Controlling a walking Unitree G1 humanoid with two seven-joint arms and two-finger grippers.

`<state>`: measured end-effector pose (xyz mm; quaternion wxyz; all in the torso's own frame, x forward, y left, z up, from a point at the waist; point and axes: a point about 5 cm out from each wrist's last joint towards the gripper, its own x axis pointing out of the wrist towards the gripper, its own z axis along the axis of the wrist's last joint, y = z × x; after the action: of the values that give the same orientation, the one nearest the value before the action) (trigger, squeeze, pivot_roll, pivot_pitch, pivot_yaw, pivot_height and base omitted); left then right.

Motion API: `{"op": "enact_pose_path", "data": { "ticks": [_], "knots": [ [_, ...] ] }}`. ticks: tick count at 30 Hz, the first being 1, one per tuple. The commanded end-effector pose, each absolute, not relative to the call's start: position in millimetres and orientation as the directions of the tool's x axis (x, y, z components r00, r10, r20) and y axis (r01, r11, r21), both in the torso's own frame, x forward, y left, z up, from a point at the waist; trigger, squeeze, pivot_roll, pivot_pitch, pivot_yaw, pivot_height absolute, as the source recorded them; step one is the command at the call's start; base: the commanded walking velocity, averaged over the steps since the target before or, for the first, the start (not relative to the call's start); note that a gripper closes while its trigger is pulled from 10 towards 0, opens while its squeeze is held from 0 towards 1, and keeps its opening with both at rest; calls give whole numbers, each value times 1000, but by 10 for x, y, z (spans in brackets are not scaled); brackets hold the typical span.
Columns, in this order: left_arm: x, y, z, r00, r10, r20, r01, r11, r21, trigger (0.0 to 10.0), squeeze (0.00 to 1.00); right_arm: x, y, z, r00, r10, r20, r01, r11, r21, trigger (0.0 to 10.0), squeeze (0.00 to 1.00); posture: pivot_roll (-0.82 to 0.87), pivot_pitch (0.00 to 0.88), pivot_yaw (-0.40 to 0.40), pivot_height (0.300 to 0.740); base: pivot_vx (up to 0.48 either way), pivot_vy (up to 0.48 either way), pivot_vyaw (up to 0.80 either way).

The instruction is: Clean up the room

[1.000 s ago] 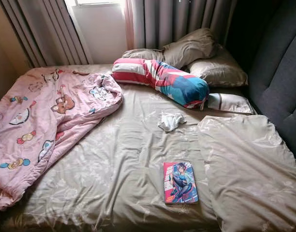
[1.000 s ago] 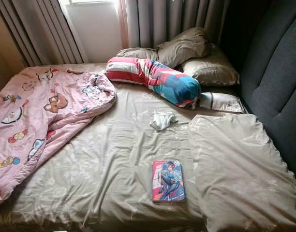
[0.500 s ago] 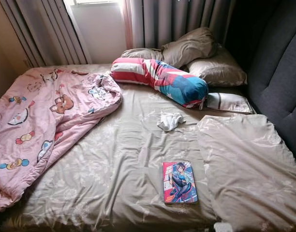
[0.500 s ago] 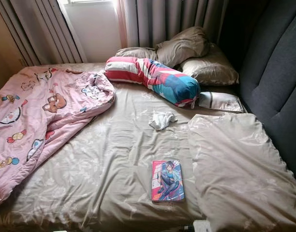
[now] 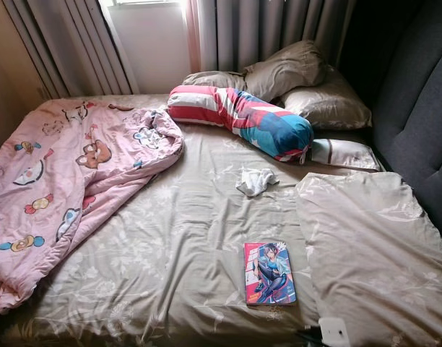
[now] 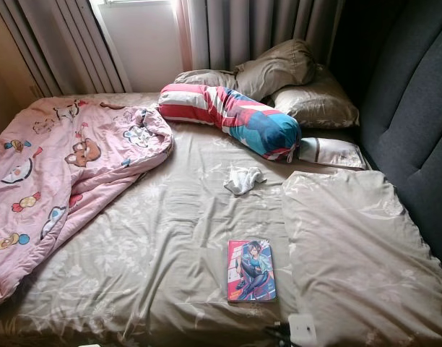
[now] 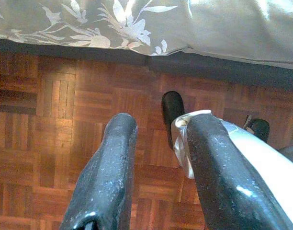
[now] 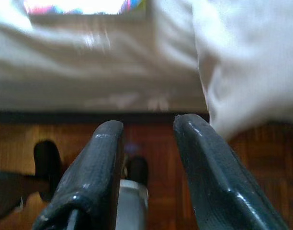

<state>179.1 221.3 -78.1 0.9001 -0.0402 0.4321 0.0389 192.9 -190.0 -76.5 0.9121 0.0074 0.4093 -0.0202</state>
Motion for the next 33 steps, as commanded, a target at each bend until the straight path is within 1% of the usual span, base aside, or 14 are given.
{"op": "enact_pose_path", "data": {
  "ticks": [1, 5, 8, 12, 25, 33],
  "knots": [
    [1683, 2224, -834, 588, 40, -808, -129, 991, -44, 10000, 0, 1845, -1920, -808, 638, -31, -770, 32, 999, -13, 10000, 0, -75, 140, 33, 740, 0, 0, 0],
    [1682, 2227, -834, 587, 40, -809, -128, 991, -43, 10000, 0, 1796, -1945, -828, 625, -28, -780, 16, 1000, -22, 10000, 0, -72, 144, 34, 740, 0, 307, 767],
    [1685, 2230, -832, 588, 41, -808, -128, 991, -43, 10000, 0, 1777, -1962, -837, 618, -35, -785, 65, 998, 7, 10000, 0, -70, 146, 35, 740, 0, 336, 0],
    [1686, 2229, -832, 587, 40, -809, -129, 991, -45, 10000, 0, 1783, -1904, -842, 620, -26, -784, 56, 998, 12, 10000, 0, -70, 147, 36, 740, 0, 345, 0],
    [1690, 2231, -831, 587, 40, -809, -131, 990, -46, 10000, 0, 1782, -1883, -847, 613, -20, -790, 48, 999, 12, 10000, 0, -65, 153, 36, 740, 0, 348, 0],
    [1689, 2231, -831, 587, 39, -809, -132, 990, -48, 10000, 0, 1800, -1871, -839, 619, -14, -785, 19, 1000, -2, 10000, 0, -64, 157, 36, 740, 0, 480, 68]
  ]
}}
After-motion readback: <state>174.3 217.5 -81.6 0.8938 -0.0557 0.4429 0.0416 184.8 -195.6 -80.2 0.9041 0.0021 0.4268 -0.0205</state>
